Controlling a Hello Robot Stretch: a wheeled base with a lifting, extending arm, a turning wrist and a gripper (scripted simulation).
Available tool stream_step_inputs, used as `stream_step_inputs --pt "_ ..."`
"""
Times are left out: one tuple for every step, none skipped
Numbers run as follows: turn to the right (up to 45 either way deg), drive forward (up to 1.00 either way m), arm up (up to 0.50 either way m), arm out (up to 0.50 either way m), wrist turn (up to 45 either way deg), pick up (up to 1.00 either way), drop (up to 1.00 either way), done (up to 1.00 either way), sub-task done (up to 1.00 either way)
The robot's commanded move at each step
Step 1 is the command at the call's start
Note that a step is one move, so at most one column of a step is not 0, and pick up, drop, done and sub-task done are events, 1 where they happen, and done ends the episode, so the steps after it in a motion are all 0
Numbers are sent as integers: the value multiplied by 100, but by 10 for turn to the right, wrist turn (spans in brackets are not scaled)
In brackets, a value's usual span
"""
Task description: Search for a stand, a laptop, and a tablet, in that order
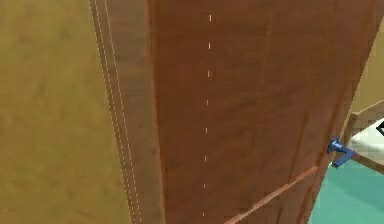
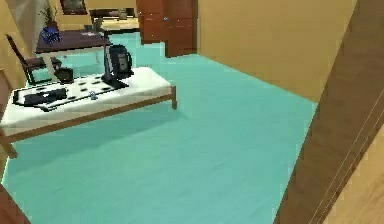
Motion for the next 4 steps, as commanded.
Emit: stream_step_inputs --pt "450 0 0 0 0 0 0 0 0" --pt "210 0 0 0 0 0 0 0 0" --pt "0 100 0 0 0 0 0 0 0" --pt "30 0 0 0 0 0 0 0 0"
